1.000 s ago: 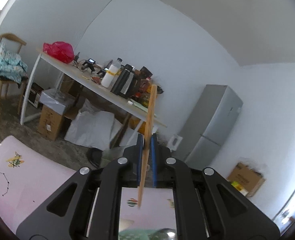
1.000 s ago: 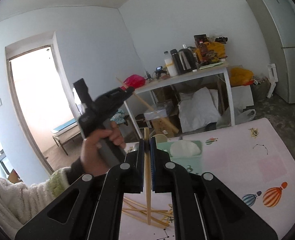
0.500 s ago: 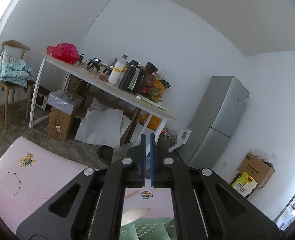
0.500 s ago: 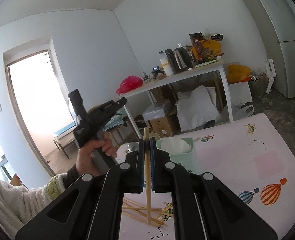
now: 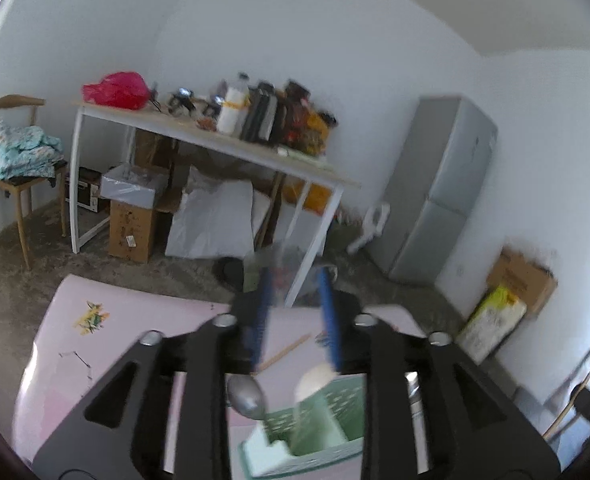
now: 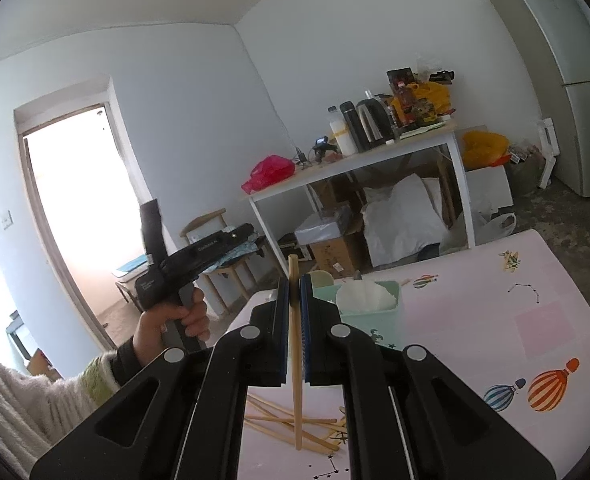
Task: Organize utensils
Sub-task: 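Grasp another bamboo chopstick from the table with the left gripper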
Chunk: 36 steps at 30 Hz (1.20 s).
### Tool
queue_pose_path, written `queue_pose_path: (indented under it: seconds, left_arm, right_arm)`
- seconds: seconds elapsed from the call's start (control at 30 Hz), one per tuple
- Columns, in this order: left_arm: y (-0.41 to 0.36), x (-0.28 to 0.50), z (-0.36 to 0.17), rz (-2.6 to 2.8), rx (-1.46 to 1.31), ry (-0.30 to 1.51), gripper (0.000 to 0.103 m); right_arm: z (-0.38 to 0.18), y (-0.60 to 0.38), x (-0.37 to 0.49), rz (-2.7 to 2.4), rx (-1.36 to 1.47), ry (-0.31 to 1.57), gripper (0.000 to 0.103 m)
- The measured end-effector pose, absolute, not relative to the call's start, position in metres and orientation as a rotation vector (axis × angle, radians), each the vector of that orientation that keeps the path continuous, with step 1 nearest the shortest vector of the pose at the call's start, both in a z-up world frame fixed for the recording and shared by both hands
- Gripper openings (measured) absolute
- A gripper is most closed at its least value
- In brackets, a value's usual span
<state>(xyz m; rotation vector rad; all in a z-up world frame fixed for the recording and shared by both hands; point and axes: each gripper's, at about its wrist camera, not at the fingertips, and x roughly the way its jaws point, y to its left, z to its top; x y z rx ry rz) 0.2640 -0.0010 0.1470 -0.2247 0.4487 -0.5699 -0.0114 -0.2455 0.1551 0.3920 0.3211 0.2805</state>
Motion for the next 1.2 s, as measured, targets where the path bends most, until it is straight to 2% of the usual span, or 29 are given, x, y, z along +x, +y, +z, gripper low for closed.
queue_pose_path:
  seconds: [0.1,0.17,0.37,0.67,0.83,0.97,1.13,1.2]
  left_arm:
    - [-0.012,0.304,0.152,-0.613,-0.105,0.583,0.046]
    - [-0.032,0.340,0.152,-0.650,0.016,0.678,0.047]
    - [-0.129,0.423,0.109,-0.770,0.490,0.914,0.048]
    - [-0.237,0.465,0.040,-0.971,0.723,1.135,0.047]
    - [-0.262,0.476,-0.002,-0.946,0.787,1.267,0.044]
    - [-0.272,0.482,-0.025,-0.921,0.816,1.363,0.035]
    - [-0.276,0.487,-0.037,-0.881,0.827,1.396,0.031]
    - [-0.277,0.488,-0.037,-0.872,0.822,1.400,0.021]
  right_arm:
    - [0.158,-0.249,-0.011,0.302,0.399,0.312,0.006]
    - [0.160,-0.252,-0.012,0.318,0.409,0.304,0.006]
    - [0.154,-0.261,-0.010,0.363,0.477,0.293,0.006]
    - [0.137,-0.284,-0.006,0.353,0.541,0.295,0.006]
    - [0.128,-0.291,-0.008,0.333,0.546,0.295,0.006]
    - [0.123,-0.298,-0.009,0.327,0.557,0.298,0.006]
    - [0.120,-0.303,-0.009,0.334,0.570,0.291,0.006]
    - [0.118,-0.304,-0.009,0.336,0.574,0.290,0.006]
